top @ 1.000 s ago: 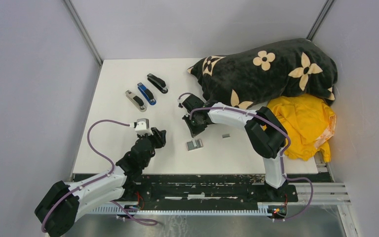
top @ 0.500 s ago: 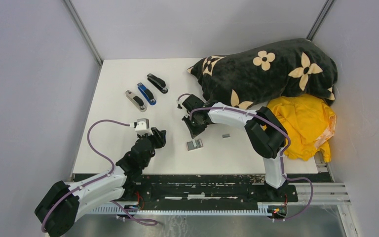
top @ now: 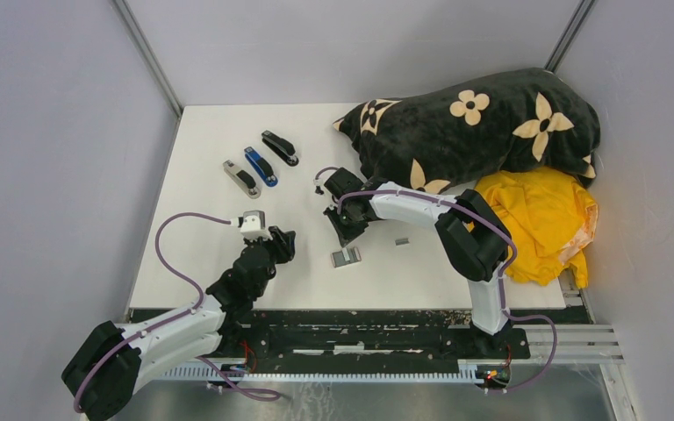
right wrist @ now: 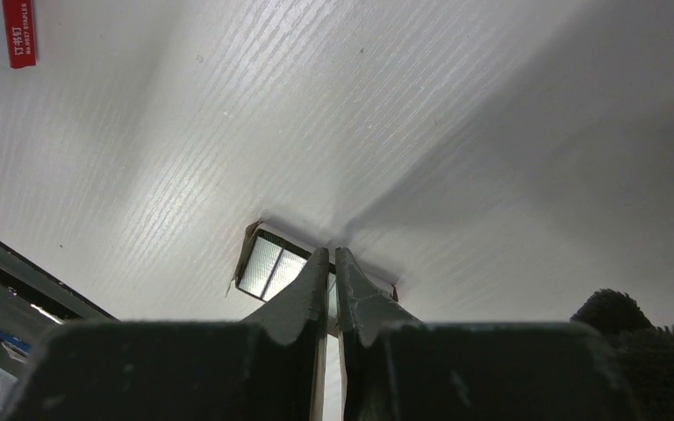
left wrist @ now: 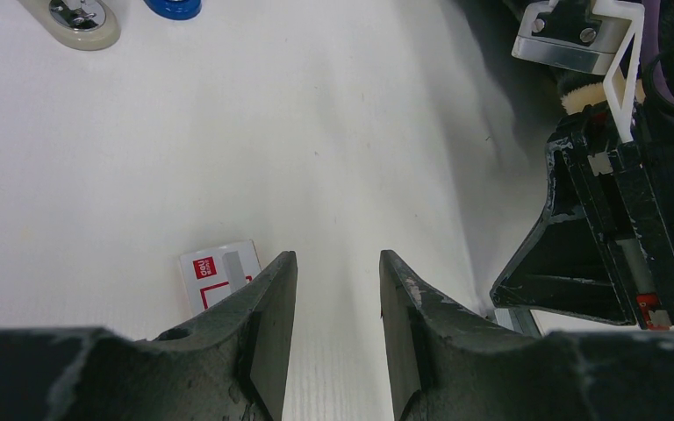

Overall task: Unload the staples from the stapler
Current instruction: Place the staple in the staple box.

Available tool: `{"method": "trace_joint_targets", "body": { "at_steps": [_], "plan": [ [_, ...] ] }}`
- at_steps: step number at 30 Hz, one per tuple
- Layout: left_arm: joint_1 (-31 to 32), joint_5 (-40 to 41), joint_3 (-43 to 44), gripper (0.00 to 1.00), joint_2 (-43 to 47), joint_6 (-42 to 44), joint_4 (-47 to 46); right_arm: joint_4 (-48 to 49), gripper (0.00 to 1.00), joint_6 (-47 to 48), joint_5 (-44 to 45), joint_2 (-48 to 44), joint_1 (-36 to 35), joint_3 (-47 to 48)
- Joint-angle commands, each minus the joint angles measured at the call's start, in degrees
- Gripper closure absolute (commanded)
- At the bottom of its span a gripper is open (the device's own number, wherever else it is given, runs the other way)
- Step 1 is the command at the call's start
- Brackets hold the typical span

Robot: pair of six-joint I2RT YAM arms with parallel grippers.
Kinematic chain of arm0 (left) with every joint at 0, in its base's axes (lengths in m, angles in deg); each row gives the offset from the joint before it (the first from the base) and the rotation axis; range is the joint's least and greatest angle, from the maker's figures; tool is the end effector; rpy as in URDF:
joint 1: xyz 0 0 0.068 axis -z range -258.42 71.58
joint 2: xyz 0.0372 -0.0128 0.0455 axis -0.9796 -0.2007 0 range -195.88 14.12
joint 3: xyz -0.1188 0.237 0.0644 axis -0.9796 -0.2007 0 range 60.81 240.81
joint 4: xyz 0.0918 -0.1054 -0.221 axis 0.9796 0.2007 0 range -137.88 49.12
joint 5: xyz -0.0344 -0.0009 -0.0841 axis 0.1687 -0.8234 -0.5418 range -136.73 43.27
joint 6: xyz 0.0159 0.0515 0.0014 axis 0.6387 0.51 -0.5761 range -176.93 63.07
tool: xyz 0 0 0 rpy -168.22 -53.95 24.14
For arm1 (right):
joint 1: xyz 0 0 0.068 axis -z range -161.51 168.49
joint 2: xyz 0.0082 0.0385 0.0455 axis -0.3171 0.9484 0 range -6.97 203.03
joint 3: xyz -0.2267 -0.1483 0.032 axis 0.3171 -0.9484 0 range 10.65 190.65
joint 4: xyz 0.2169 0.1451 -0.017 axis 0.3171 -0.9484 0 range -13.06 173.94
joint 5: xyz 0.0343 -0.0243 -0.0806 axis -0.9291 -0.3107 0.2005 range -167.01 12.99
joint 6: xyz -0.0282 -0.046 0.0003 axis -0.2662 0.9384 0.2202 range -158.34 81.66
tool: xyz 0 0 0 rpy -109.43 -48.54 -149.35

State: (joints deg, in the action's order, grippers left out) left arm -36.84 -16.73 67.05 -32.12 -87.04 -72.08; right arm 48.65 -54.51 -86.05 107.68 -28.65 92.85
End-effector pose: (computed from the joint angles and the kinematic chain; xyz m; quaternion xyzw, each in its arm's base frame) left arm 0.1349 -0.0959 0.1641 -0.0783 0.7822 -0.1739 0.5932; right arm 0.2750 0.3046 0.1715 -0.2758 0.9386 0.1667 0.1232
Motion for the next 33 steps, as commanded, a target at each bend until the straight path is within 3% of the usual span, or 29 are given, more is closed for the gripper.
{"method": "trace_joint_targets", "body": {
  "at_steps": [1, 33],
  "plan": [
    [-0.19, 1.91, 0.18, 0.53, 0.09, 2.07, -3.18, -0.04, 0.89, 1.03, -0.88, -1.92, -0.15, 0.25],
    [-0.19, 1.8, 0.1, 0.52, 0.41, 2.05, -3.13, 0.35, 0.89, 3.54, -5.87, -7.47, 0.78, -2.13]
  ]
}}
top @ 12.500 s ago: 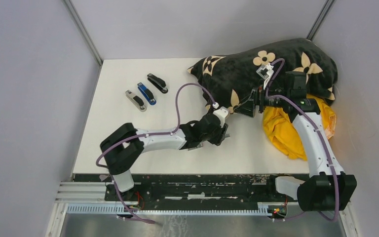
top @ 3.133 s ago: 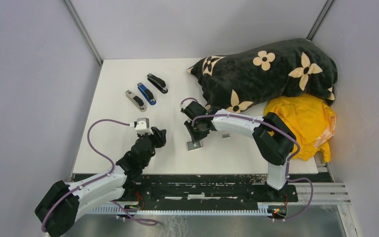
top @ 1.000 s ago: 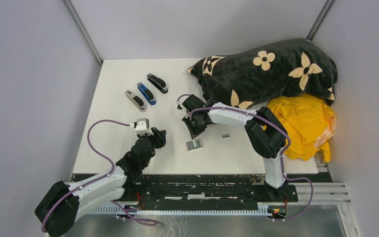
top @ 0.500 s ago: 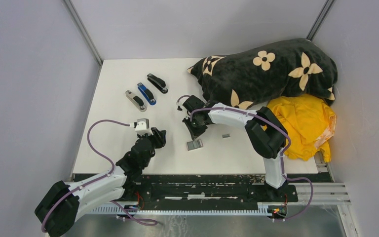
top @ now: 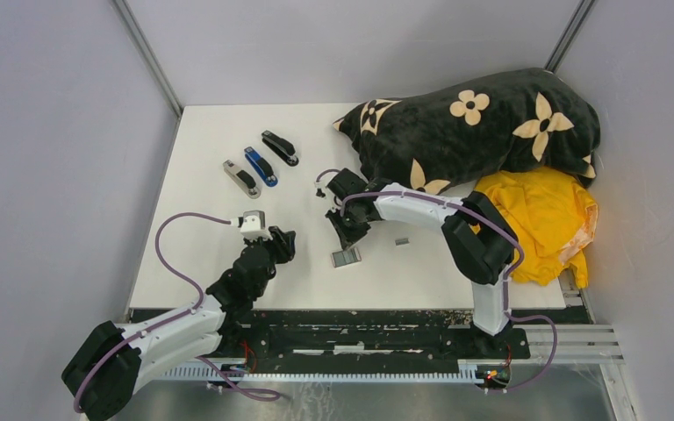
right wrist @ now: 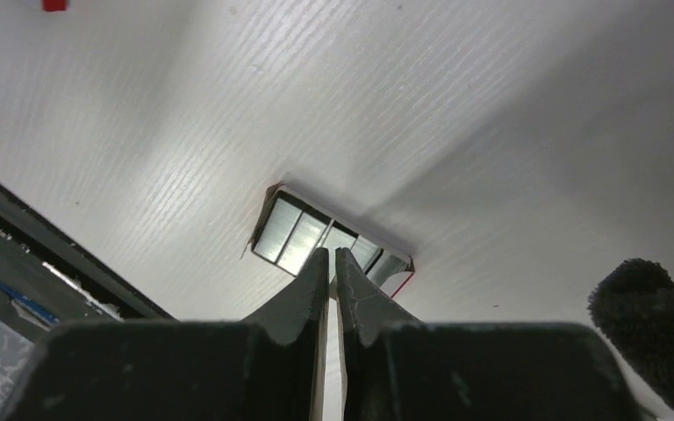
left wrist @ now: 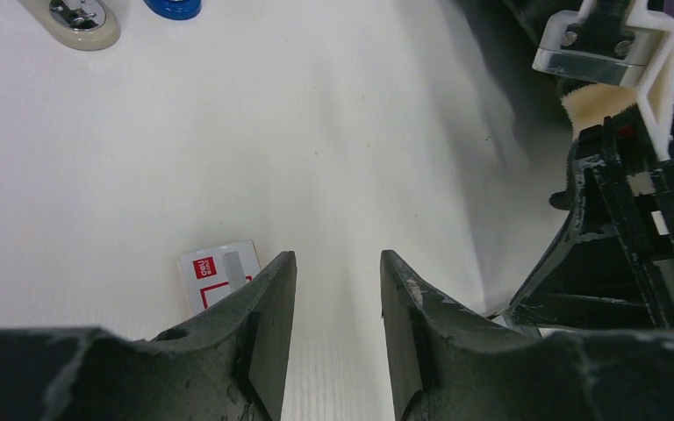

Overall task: Unload the staples from the stapler
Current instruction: Place the staple in the staple box, then pick up the staple from the center of the board.

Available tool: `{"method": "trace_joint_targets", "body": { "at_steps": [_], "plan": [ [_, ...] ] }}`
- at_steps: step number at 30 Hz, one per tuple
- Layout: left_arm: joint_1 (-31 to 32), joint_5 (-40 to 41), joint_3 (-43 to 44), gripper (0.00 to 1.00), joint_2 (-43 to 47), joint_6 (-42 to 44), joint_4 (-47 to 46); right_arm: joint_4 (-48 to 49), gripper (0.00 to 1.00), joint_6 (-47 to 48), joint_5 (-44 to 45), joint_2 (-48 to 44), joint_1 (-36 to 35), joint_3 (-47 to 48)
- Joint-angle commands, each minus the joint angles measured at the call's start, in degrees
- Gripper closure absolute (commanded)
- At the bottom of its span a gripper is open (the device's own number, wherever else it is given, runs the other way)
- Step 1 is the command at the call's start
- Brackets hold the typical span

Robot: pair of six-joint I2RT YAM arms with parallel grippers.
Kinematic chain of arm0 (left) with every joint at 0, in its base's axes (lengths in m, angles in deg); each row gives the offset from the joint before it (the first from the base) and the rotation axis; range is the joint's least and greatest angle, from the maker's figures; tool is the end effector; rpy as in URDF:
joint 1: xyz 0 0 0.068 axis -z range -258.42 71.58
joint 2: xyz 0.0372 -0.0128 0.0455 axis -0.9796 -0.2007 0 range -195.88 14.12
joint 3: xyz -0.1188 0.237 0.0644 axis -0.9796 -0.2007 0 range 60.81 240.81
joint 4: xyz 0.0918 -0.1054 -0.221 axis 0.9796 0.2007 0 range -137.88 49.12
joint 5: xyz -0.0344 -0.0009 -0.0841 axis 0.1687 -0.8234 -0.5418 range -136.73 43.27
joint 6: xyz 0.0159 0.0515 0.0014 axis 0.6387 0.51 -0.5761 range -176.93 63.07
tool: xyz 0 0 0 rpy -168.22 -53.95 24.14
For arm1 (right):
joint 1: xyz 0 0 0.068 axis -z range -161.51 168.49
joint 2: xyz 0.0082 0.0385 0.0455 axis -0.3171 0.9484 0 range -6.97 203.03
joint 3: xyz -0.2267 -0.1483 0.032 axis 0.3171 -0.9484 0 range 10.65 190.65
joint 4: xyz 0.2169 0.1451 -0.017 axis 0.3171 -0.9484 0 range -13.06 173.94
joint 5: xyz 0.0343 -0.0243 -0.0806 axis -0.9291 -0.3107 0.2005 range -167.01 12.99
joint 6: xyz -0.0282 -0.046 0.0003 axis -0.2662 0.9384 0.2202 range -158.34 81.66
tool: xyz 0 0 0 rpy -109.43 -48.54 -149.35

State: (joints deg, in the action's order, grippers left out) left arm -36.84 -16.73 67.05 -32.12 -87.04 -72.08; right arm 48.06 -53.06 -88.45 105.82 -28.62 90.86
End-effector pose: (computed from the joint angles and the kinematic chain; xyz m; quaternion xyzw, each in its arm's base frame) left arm 0.1349 -0.0959 0.1641 -0.0783 0.7822 -0.1739 0.5932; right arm 0.2676 0.2986 0.1742 -0.2905 0.9335 0.1795 0.1092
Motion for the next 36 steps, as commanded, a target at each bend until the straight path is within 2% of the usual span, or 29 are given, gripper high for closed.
{"method": "trace_joint_targets", "body": {
  "at_steps": [1, 8, 11, 14, 16, 19, 23, 26, 29, 31, 33, 36],
  "plan": [
    [-0.19, 1.56, 0.05, 0.52, 0.63, 1.95, -3.13, 1.17, 0.88, 2.94, -5.37, -6.52, 1.07, -0.41],
    [-0.19, -4.12, -2.02, 0.44, 3.15, -2.35, -6.56, 0.35, 0.84, 12.45, -20.68, -13.09, 6.06, -4.39],
    [-0.24, -8.13, -1.9, 0.4, 3.19, -4.65, -7.16, -0.68, 0.72, 16.87, -26.1, -16.72, 9.04, -7.55],
    [-0.27, -12.91, -1.63, 0.39, 2.23, -6.97, -7.53, 0.42, 0.58, 18.98, -25.47, -22.39, 13.14, -11.46],
    [-0.23, -16.65, -2.07, 0.38, 1.39, -8.25, -9.24, -1.22, 0.47, 23.23, -24.87, -25.23, 15.96, -12.39],
    [-0.24, -22.77, -3.0, 0.36, -0.05, -8.43, -13.79, -8.5, 0.38, 35.34, -29.72, -27.92, 18.68, -11.93],
    [-0.21, -29.9, -5.55, 0.24, -2.15, -8.2, -25.66, -22.63, 0.37, 53.06, -37.63, -29.33, 21.58, -10.43],
    [-0.14, -36.04, -5.17, 0.08, -6.22, -5.53, -33.33, -27.01, 0.36, 57.1, -38.69, -31.96, 22.57, -10.41],
    [-0.08, -46.94, 0.07, 0.03, -13.62, -0.7, -35.92, -29.6, 0.33, 58.08, -41.87, -35.77, 24.71, -8.89],
    [1.36, -52.01, 5.92, 0.03, -20.54, 2.71, -35.91, -29.15, 0.3, 54.65, -45.12, -37.71, 27.37, -7.24],
    [4.93, -52.3, 10.65, 0.03, -26.17, 9.63, -34.93, -29.09, 0.29, 49.51, -49.27, -38.09, 30.97, -4.62],
    [11.08, -46.85, 19.78, 0.02, -32.52, 21.91, -24.84, -27.65, 0.28, 42.22, -54.93, -37.74, 37.77, -1.15]
  ]
}}
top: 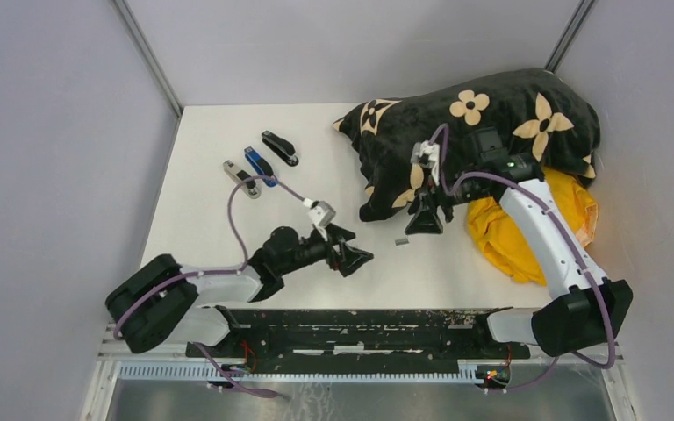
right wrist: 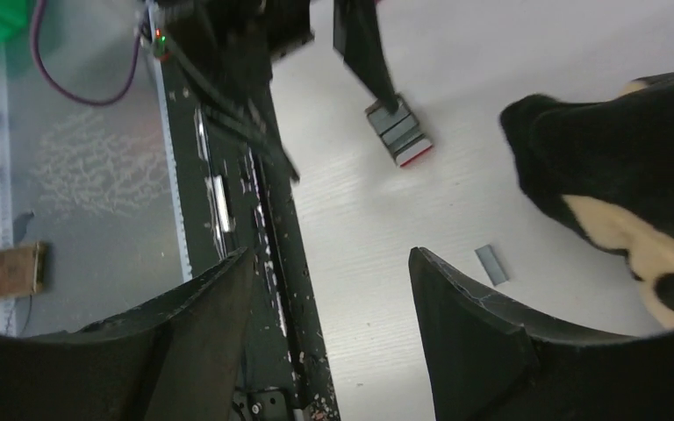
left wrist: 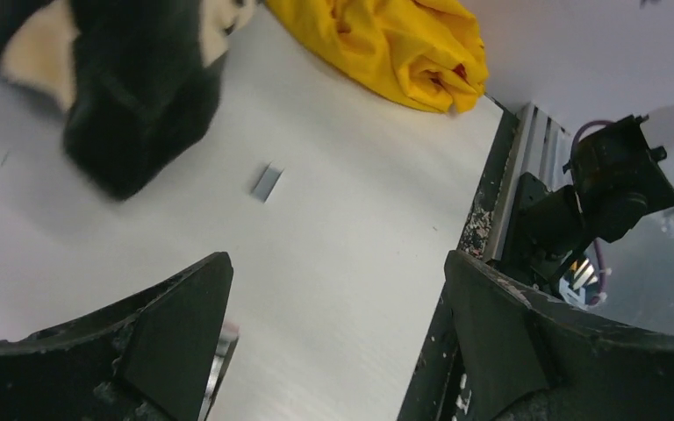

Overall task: Unload the staples from the stapler
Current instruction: Pick up the staple from the center of the board.

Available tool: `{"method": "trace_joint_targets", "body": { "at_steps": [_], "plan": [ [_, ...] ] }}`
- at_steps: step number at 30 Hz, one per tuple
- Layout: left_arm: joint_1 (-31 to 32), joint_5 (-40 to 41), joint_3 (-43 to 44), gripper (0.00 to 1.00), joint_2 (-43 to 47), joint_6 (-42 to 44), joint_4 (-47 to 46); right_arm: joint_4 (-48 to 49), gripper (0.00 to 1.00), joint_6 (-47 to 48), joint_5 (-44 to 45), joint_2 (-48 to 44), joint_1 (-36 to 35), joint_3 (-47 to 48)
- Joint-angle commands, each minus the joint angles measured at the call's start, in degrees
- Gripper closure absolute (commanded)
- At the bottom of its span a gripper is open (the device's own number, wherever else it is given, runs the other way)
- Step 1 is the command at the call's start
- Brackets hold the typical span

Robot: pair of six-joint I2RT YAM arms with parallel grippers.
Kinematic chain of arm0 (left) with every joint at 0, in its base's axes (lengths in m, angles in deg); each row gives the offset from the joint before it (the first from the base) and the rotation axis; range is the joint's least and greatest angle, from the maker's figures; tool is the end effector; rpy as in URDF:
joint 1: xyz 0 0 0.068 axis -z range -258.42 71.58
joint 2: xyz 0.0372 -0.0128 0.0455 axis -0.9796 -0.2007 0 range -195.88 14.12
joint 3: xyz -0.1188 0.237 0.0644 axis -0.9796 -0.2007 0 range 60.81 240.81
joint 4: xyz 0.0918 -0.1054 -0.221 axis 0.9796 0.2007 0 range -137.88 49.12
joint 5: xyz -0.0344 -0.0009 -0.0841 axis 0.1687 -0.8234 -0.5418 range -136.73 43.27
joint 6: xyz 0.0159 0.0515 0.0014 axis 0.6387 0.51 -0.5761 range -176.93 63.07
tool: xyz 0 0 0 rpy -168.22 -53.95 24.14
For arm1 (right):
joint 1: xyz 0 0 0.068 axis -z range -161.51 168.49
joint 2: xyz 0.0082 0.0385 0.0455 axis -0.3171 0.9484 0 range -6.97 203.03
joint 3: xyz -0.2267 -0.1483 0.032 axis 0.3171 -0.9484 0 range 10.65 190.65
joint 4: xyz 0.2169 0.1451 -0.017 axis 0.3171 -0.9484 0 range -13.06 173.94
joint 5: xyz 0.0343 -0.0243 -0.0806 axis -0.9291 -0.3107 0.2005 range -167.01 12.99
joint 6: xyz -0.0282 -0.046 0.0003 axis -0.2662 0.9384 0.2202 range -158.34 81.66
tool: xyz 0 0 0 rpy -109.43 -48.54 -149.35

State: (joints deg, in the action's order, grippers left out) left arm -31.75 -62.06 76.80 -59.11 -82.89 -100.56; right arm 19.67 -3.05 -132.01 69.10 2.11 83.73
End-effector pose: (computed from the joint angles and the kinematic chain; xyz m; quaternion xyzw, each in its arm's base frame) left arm 0.1543 -0.1774 0.1841 0.2199 0.7000 -0.4771 0.4837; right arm 0.2227 0.0959 0.3297 -0.4609 0.7430 0.4178 0.2468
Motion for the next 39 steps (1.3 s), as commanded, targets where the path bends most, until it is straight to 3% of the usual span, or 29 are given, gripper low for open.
{"method": "trace_joint_targets", "body": {
  "at_steps": [1, 6, 12, 23, 29, 39],
  "plan": [
    [7.37, 0.61, 13.3, 0.02, -7.51, 20.38, 7.46, 1.57, 0.28, -10.32, -13.96, -0.58, 9.17, 6.72],
    [7.89, 4.0, 33.06, 0.05, -20.74, 23.91, 32.9, 14.62, 0.28, -29.59, -27.45, 2.3, 20.38, 5.31],
    [8.45, 5.98, 51.1, 0.21, -32.64, 25.35, 51.68, 17.75, 0.28, -31.92, -23.76, 2.99, 26.43, 0.42],
    [9.79, 11.95, 67.82, 0.28, -43.02, 28.67, 69.61, 16.95, 0.28, -30.7, -23.04, 3.76, 26.93, -0.42],
    [9.97, 11.23, 72.89, 0.39, -46.78, 30.63, 74.11, 18.77, 0.28, -32.26, -23.12, 3.89, 26.92, -1.35],
    [10.22, 8.8, 76.9, 0.46, -50.31, 32.47, 77.54, 19.2, 0.28, -32.74, -23.27, 4.08, 26.93, -1.65]
  ]
}}
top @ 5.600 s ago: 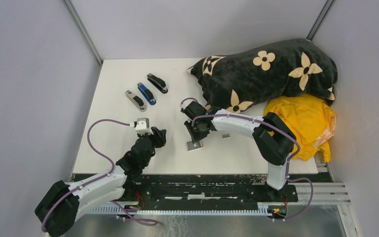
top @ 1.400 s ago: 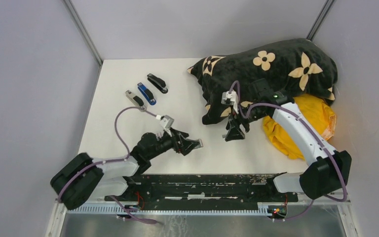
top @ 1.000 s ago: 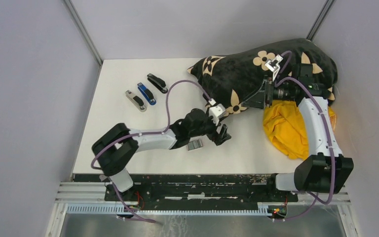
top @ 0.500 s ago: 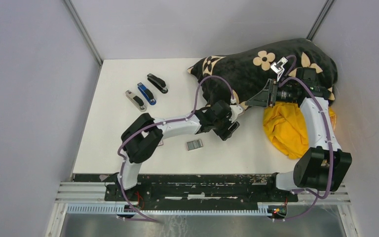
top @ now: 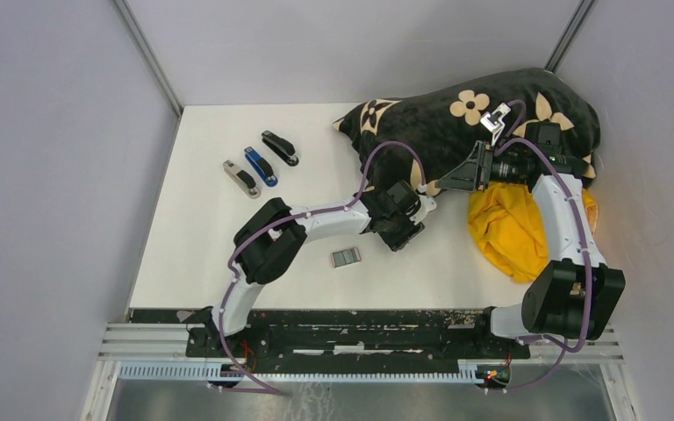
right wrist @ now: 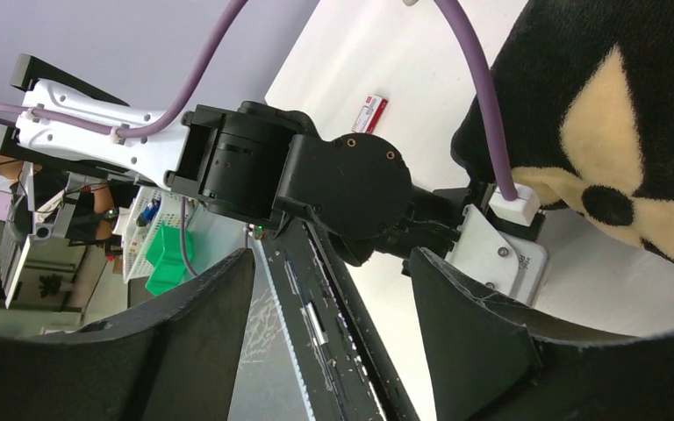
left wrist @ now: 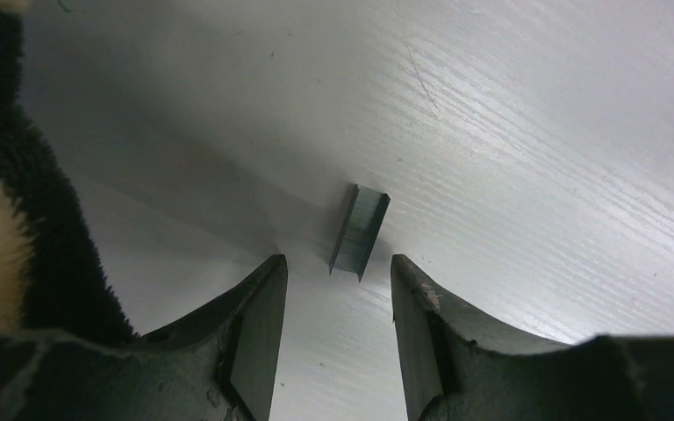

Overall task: Unload the staples from the stapler
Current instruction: Pick up the staple from the center of the board.

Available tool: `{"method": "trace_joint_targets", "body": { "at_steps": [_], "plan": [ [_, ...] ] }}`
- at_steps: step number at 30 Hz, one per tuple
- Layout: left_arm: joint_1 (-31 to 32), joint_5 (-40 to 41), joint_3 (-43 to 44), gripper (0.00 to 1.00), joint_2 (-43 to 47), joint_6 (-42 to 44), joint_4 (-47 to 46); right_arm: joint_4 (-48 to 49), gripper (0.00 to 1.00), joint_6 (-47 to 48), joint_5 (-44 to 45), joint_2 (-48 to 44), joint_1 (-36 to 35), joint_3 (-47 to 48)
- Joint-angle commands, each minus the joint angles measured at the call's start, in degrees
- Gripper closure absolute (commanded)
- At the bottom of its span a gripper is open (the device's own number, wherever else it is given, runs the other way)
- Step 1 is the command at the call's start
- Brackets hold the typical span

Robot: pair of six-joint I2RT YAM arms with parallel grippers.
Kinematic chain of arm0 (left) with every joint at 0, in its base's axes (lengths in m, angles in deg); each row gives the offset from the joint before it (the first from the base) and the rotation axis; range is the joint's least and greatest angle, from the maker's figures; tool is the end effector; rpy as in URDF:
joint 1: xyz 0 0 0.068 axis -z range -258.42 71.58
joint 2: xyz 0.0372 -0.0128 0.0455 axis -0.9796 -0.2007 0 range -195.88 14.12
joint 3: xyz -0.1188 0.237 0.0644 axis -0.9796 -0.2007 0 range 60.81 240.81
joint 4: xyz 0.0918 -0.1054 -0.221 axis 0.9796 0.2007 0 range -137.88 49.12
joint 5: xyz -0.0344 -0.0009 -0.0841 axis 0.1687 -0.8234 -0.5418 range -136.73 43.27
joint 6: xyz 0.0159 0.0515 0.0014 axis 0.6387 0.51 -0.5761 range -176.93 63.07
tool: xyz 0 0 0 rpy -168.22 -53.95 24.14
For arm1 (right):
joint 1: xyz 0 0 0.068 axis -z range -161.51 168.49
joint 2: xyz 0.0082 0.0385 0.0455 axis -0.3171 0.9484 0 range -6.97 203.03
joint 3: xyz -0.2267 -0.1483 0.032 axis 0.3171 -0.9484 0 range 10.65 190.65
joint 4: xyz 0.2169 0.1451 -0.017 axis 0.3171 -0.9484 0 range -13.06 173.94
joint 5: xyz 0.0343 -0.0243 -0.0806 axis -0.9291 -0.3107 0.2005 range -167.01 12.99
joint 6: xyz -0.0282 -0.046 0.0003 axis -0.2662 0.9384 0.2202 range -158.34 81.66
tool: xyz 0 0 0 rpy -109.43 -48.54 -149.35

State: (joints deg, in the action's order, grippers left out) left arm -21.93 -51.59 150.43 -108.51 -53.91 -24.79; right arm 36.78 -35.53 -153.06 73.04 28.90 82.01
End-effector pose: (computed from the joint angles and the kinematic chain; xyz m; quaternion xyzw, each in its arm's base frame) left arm 0.2523 -0.3866 0.1619 0.4851 0.8235 -0.1673 0.2419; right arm 0.2736 -0.0151 0.3276 -0.1307 0.7633 0.5582 0.2978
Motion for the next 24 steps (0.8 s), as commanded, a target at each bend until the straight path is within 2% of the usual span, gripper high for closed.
{"method": "trace_joint_targets", "body": {
  "at_steps": [1, 10, 24],
  "plan": [
    [0.42, -1.64, 3.68, 0.48, -1.27, 3.59, 2.08, 2.1, 0.28, -0.26, -2.26, 0.08, 0.18, 0.03],
    [0.49, -2.51, 5.21, 0.59, -2.75, 3.74, 3.89, 2.33, 0.28, -0.44, -2.35, 0.03, 0.14, -0.17],
    [0.54, -4.53, 6.0, 0.69, -3.49, 3.67, 5.0, 2.51, 0.28, -0.7, -2.35, -0.04, 0.16, -0.25]
  ]
}}
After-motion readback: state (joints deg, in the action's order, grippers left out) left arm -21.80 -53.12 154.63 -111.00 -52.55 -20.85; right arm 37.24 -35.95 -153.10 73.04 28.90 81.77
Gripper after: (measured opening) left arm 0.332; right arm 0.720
